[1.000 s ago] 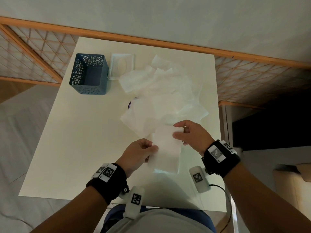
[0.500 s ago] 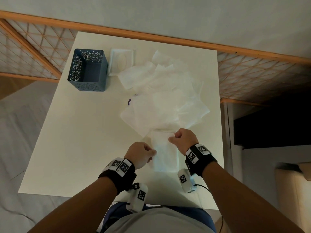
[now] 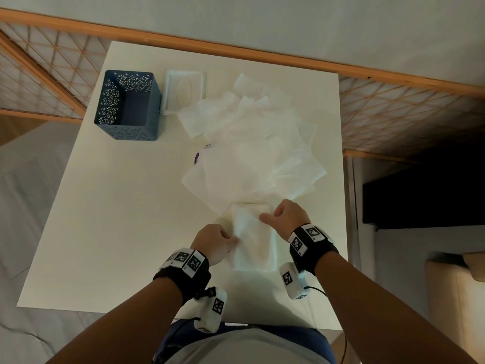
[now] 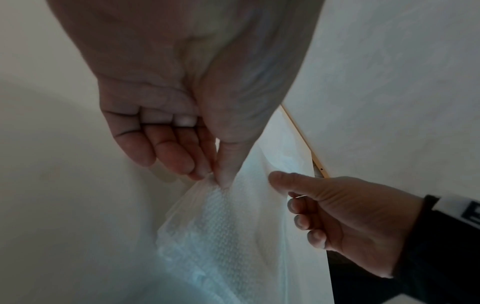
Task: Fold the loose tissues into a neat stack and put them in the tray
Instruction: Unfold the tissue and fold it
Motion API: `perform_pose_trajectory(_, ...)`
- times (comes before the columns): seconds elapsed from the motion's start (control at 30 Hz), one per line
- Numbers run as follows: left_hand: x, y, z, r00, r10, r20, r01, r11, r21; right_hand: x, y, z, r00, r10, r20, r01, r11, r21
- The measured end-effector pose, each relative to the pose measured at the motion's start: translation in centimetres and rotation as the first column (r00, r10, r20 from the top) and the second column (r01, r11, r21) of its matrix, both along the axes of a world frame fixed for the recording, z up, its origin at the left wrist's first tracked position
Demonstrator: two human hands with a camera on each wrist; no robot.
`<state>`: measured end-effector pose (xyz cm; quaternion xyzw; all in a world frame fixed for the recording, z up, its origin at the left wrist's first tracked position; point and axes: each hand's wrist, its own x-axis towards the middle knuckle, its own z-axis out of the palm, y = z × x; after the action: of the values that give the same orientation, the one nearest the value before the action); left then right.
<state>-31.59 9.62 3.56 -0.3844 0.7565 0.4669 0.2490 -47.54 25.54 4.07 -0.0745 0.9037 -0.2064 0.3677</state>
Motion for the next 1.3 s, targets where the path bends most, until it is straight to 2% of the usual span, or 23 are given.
perform_pose_trajectory(0.17,0.2,-0.9,0.2,0.997,0.073,-0.029,-0.073,0.997,0.006,-3.4,-0.7,1.2,0.996,-0.025,-0.082,0.020,0.998,-0.059)
perform_pose_trajectory(0.33,0.0,-2.4,1.3,0.989,0.116,-0.093,-0.121,0.992,-0.043,-7.2,-3.2,1.3,0.989,0.020,-0.150,-0.025,0.999,-0.030)
perform_pose_trajectory(0.57,-1.3,-3.5,2.8,0.979,0.097,-0.178,-0.123,0.982,-0.144,-9.5,-6.1,-0.5,0.995,0.056,-0.086,-0.046,0.992,0.115)
perform_pose_trajectory(0.93,-3.5,-4.1,2.9,0.976,0.092,-0.196,-0.123,0.981,-0.151,-9.7,-7.6,-1.5,0.997,0.071,-0.007,-0.070,0.991,0.117)
perform_pose_trajectory(1.03,-4.6,-4.3,3.0,0.978,0.071,-0.197,-0.103,0.982,-0.159,-9.7,-7.8,-0.5,0.998,0.070,-0.005,-0.070,0.996,0.054)
perform_pose_trajectory(1.13,-6.1,-4.5,3.3,0.973,0.050,-0.227,-0.093,0.979,-0.181,-9.9,-8.0,1.0,1.000,-0.007,-0.020,0.006,0.996,-0.090)
perform_pose_trajectory(1.3,-8.3,-4.9,3.8,0.929,0.059,-0.365,-0.148,0.964,-0.222,-9.7,-8.3,3.6,0.996,-0.085,0.026,0.089,0.942,-0.322)
